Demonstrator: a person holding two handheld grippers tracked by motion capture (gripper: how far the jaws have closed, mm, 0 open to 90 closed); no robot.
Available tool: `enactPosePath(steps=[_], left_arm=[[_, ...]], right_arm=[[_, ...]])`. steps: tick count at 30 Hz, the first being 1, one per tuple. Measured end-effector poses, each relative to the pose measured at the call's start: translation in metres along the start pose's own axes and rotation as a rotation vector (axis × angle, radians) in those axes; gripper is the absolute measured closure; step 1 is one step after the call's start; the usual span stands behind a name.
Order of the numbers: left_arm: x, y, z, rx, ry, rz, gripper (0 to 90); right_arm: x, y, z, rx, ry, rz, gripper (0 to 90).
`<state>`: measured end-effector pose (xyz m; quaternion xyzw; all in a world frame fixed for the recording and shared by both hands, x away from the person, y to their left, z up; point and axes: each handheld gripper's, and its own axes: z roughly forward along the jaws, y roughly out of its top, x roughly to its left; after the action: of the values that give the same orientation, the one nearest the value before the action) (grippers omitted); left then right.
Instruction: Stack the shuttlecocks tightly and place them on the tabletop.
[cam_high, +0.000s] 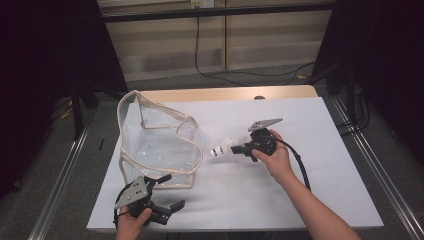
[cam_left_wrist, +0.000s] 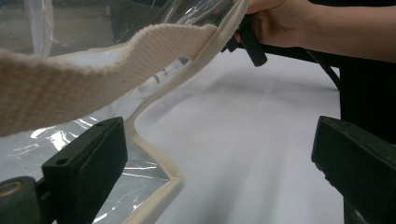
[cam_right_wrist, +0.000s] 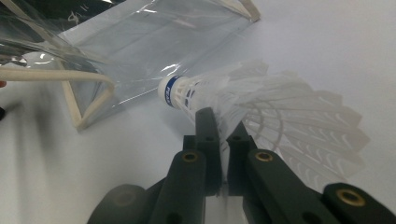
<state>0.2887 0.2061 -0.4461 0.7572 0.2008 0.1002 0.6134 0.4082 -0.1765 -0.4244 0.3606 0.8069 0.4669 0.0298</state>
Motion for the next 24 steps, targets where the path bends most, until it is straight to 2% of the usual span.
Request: enactPosePath(steps=[7,13,24], left_arm=[[-0.001,0.0,0.0,-0.005,0.001,-0.001,3.7],[0.0,-0.001,-0.001,-0.007,0.005,-0.006,3.7],[0.0,-0.001,0.0,-0.004,-0.004,-0.002,3.7]], right_arm=[[0.0,0.003,-0.013,-0.024,0.012,0.017,88.2],[0.0,0.005,-0.021,-0.015,0.012,0.023,88.2],[0.001,0.012,-0.036,-0.031,0.015,0.027,88.3]])
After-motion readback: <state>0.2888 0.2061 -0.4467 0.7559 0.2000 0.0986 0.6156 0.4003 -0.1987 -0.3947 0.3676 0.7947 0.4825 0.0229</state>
